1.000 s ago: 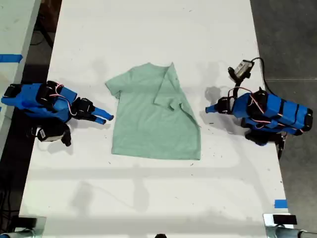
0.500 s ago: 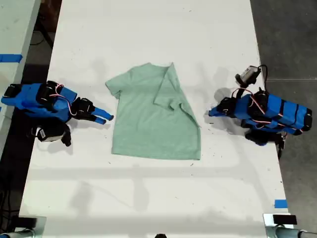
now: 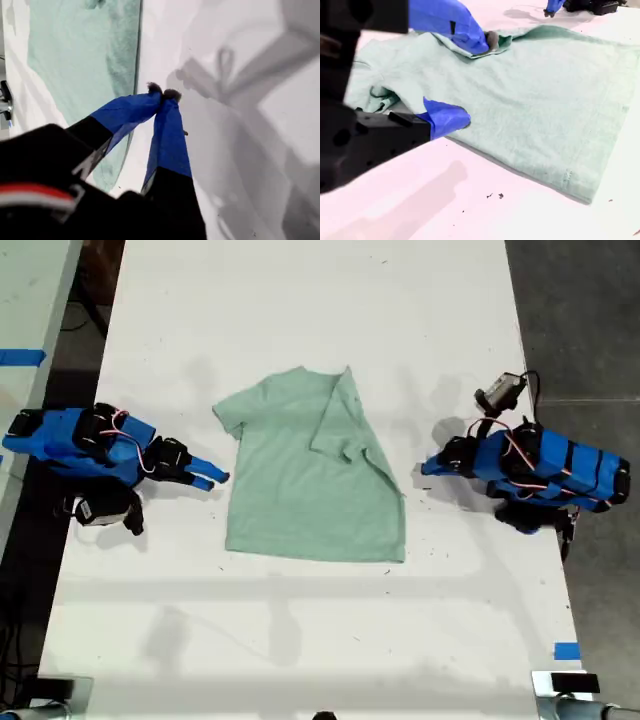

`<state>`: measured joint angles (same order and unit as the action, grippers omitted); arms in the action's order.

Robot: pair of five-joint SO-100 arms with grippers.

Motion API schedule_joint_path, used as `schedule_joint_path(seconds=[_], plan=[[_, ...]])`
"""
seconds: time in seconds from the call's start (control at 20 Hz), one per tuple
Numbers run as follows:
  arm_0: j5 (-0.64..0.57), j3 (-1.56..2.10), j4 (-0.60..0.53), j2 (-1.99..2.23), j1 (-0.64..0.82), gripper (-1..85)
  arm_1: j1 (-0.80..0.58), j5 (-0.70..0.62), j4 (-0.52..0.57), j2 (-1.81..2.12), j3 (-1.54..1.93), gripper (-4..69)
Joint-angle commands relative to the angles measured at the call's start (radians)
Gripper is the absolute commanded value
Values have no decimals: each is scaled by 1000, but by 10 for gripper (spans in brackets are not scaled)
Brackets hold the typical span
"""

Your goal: Fold t shirt

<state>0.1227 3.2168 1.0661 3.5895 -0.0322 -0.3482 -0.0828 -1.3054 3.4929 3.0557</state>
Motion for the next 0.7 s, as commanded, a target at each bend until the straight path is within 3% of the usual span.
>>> schedule_joint_path(seconds=[0.0, 0.65], plan=[[-9, -6, 2, 8, -8, 199, 11, -6, 8, 14, 51, 12], [-9, -6, 2, 8, -8, 199, 15, -40, 23, 14, 44, 10]])
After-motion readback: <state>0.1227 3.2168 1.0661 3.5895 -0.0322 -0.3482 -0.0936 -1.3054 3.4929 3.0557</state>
